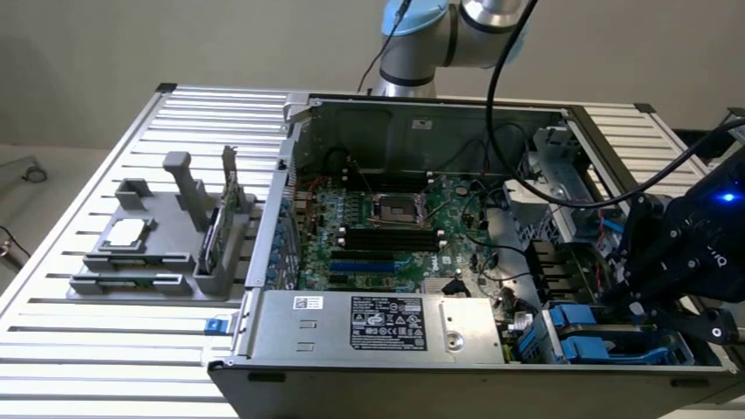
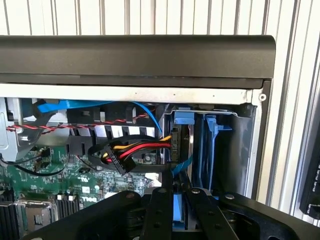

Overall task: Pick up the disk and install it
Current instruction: 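Insert the first disk wire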

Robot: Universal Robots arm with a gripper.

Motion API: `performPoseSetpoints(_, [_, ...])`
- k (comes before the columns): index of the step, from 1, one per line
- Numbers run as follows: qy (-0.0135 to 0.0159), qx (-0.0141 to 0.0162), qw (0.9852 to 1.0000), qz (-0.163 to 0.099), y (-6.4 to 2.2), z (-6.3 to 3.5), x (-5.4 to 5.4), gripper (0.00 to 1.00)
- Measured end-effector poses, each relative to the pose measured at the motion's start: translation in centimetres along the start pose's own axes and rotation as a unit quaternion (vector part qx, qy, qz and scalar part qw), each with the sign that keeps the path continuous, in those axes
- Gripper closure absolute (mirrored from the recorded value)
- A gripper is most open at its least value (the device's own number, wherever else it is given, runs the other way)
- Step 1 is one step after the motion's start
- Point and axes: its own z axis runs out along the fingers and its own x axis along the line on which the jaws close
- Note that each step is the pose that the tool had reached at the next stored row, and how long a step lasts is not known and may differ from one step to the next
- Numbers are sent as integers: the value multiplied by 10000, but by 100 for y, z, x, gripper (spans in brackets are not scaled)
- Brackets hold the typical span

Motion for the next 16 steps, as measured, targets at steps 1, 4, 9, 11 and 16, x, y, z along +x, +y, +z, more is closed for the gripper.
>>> performPoseSetpoints(1, [2,-14,10000,-1,-3,2,-3,84])
performPoseSetpoints(4, [3,-50,10000,-6,-19,5,-16,84])
performPoseSetpoints(9, [1,-99,10000,-8,-87,11,-32,84])
performPoseSetpoints(11, [1,-107,9999,-6,-113,14,-32,84])
performPoseSetpoints(16, [2,-109,9999,-2,-123,-9,-29,84])
